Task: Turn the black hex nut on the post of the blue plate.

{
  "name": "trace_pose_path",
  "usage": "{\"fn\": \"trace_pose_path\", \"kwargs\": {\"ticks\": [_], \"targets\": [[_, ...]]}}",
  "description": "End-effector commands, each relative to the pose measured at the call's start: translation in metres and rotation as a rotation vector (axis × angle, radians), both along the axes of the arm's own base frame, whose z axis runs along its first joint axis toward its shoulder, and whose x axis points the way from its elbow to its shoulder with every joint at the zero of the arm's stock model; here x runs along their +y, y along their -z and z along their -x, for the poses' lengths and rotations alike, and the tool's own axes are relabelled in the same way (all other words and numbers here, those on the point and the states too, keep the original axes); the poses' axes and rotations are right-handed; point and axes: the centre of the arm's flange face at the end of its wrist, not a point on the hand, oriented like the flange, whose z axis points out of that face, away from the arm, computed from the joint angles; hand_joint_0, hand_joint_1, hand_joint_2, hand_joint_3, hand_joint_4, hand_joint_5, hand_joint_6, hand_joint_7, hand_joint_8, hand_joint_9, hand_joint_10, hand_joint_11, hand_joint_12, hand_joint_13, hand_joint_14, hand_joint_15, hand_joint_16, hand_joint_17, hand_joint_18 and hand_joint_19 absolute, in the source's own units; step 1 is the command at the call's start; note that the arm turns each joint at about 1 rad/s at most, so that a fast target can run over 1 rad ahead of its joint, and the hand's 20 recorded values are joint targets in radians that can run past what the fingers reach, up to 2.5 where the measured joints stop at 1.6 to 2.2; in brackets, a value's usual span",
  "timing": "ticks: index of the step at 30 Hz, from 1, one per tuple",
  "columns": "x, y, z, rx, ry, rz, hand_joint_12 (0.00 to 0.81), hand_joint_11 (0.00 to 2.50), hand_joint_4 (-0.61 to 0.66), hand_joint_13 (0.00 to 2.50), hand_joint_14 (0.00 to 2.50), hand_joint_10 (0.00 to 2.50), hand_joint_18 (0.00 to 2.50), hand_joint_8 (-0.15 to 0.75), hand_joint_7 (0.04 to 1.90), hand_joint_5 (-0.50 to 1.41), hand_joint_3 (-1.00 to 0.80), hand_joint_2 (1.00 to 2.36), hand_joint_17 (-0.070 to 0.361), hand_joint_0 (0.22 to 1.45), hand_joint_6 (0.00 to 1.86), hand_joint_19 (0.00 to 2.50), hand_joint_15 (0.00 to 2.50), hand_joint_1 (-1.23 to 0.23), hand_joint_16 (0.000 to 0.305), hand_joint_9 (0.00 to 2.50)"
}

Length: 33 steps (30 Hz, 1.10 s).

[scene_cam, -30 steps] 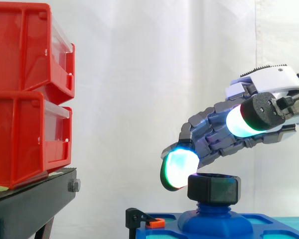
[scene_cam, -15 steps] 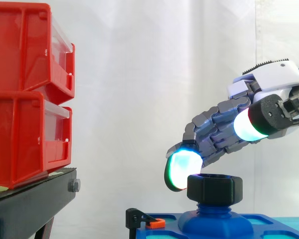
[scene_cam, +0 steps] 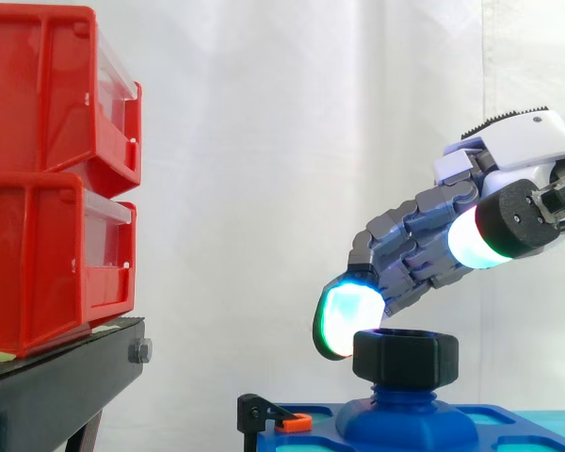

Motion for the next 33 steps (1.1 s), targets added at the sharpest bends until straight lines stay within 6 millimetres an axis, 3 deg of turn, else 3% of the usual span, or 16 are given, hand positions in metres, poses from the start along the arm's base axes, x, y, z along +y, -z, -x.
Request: {"fn": "trace_pose_path", "kwargs": {"ticks": [1,33], "targets": [[0.001,-0.003,0.002,0.005,0.0,0.0,0.524,0.0,0.46,0.2,0.0,0.0,0.0,0.43,1.02,-0.24,-0.5,1.0,0.14,0.46,0.5,0.24,0.34,-0.48,0.062,0.19],[0.003,-0.038,0.022,0.032,-0.007,0.036,0.525,0.01,0.46,0.22,0.0,0.0,0.0,0.433,1.02,-0.24,-0.5,1.0,0.14,0.46,0.5,0.26,0.36,-0.48,0.062,0.19]]}}
